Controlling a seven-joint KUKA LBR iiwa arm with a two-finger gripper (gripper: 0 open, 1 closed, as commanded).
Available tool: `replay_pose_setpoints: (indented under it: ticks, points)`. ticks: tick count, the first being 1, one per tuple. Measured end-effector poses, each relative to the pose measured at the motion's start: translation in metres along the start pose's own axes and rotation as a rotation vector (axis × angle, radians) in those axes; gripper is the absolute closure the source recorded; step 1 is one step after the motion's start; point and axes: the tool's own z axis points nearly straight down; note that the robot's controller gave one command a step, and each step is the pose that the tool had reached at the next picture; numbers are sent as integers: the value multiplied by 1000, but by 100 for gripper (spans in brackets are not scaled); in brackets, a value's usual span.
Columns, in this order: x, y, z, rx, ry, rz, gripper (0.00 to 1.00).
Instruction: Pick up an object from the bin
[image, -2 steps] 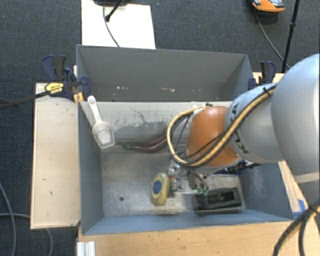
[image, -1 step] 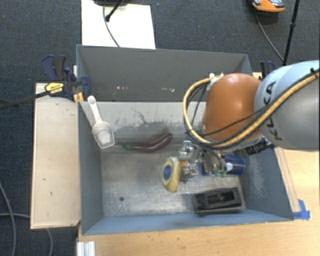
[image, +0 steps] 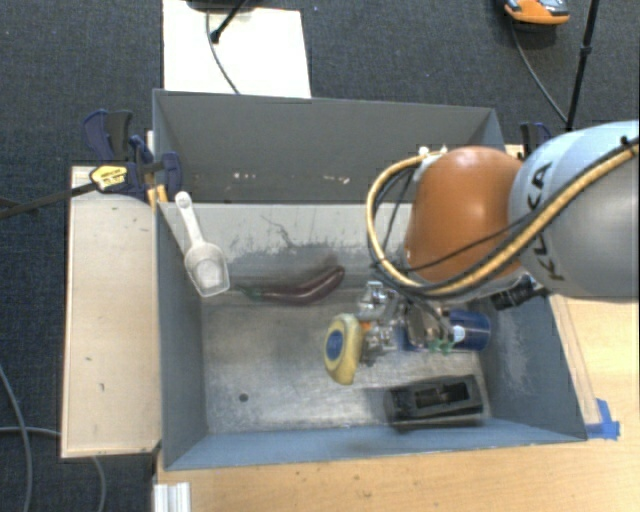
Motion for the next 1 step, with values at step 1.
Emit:
replay_pose_setpoints:
  ticks: [1]
  points:
    - [11,-16,-66,0,-3,-353,100]
